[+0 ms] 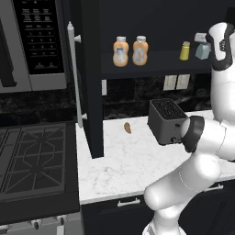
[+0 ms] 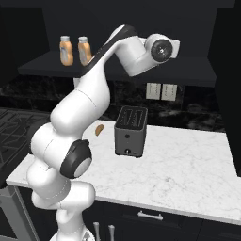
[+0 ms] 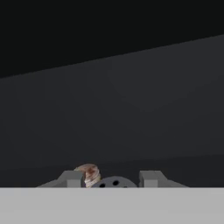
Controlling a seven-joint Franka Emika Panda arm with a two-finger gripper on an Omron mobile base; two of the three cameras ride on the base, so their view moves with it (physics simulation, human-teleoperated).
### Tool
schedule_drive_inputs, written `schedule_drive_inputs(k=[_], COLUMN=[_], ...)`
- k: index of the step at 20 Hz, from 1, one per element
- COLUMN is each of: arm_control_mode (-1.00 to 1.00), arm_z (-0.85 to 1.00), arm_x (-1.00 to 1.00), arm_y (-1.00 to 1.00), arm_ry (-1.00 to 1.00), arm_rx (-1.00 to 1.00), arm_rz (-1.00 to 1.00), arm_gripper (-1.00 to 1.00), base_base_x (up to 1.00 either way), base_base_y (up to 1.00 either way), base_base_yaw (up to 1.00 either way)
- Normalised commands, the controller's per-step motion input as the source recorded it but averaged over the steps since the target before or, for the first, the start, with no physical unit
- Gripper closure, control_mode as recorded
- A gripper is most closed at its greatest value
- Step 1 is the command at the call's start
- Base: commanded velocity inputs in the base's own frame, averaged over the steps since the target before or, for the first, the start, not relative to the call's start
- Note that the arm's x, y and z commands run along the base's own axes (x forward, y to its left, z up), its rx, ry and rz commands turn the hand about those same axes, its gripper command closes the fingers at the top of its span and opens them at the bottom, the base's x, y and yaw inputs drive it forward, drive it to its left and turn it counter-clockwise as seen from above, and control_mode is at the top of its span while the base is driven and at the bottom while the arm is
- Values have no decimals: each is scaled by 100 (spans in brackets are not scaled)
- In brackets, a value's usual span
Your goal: Put the shaker and condiment bottle from the counter next to their counterparts in the cabinet.
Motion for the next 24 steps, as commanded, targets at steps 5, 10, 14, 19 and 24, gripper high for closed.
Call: schedule_drive_inputs(k=[5, 10, 14, 19, 24], arm_control_mode=[-100, -100, -100, -100, -100], arm_z=[-9, 0, 0, 0, 0], arm_x=[7, 25, 17, 12, 15], arm_y=[0, 0, 0, 0, 0], arm_ry=[-7, 0, 3, 3, 0], arm_rx=[-6, 0, 0, 0, 0], arm_rz=[0, 0, 0, 0, 0], arm_gripper=[100, 100, 100, 100, 100], base_base_x=[0, 0, 0, 0, 0], base_base_y=[0, 0, 0, 0, 0], base_base_yaw=[0, 0, 0, 0, 0])
